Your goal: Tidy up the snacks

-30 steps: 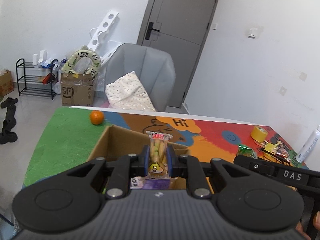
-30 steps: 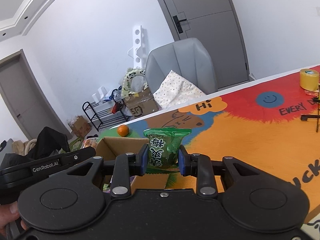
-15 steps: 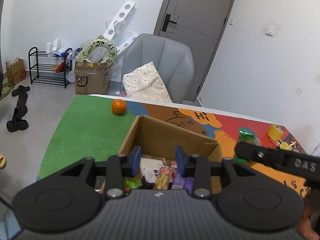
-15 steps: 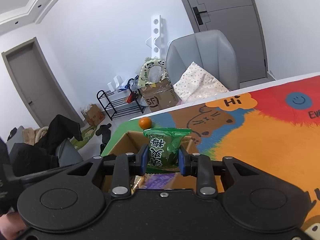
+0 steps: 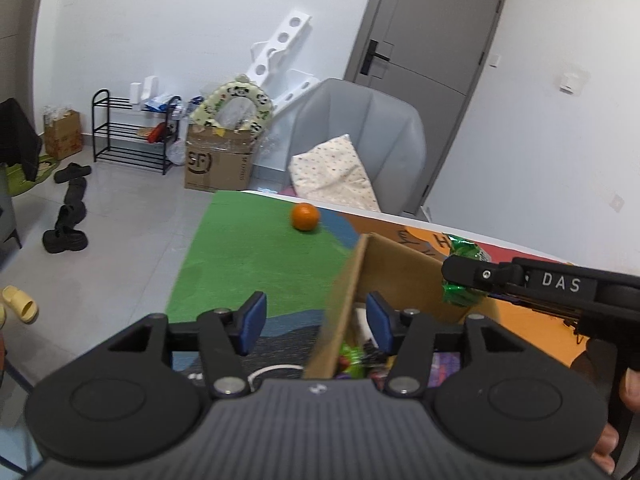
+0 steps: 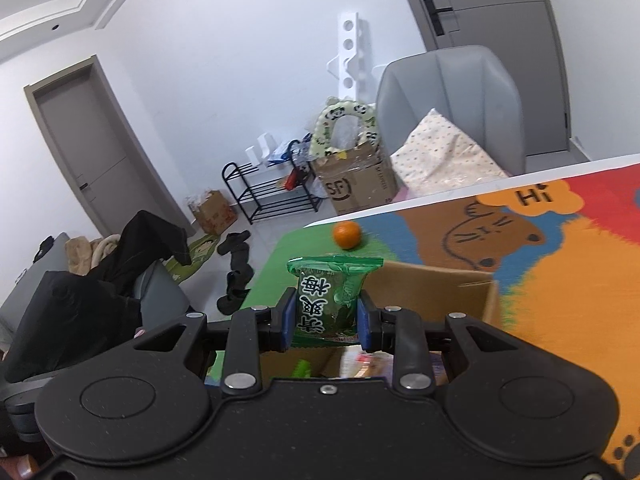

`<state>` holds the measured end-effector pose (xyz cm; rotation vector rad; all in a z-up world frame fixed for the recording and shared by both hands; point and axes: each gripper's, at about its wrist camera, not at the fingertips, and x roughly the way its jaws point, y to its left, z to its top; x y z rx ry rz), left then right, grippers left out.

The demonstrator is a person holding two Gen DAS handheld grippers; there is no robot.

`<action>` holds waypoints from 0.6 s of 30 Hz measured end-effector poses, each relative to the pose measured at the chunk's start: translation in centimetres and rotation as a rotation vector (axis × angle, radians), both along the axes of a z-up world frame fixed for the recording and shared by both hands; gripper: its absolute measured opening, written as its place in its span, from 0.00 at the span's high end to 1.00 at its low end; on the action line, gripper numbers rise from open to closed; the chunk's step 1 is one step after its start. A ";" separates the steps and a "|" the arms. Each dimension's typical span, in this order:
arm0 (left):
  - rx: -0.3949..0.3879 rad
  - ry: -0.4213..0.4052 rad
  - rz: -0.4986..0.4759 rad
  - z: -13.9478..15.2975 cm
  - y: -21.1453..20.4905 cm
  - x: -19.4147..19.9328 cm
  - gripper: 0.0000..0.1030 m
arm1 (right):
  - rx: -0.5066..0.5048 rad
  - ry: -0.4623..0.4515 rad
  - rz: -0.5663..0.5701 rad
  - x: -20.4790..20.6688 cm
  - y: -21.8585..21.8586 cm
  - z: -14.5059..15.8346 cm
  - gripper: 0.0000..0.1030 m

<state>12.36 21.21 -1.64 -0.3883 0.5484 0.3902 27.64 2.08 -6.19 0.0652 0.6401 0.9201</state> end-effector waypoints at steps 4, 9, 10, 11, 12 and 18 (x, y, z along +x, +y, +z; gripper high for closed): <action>-0.005 -0.001 0.009 -0.1 0.7 -0.9 0.43 | 0.011 0.023 0.050 -0.7 1.4 -0.2 0.53; -0.008 -0.014 0.036 -0.2 1.3 -1.5 0.30 | 0.003 0.009 0.026 -1.3 0.7 0.2 0.40; -0.011 -0.017 0.042 -0.2 1.3 -1.6 0.29 | 0.004 0.015 0.020 -1.3 0.4 0.3 0.40; -0.015 -0.018 0.045 -0.2 1.4 -1.7 0.29 | 0.002 0.017 0.017 -1.3 0.0 0.3 0.40; -0.020 -0.021 0.049 -0.2 1.3 -1.7 0.28 | -0.002 0.012 0.015 -1.5 -0.3 0.4 0.40; -0.025 -0.035 0.044 0.3 0.5 -1.8 0.24 | -0.027 -0.005 0.006 -2.2 -2.1 0.3 0.38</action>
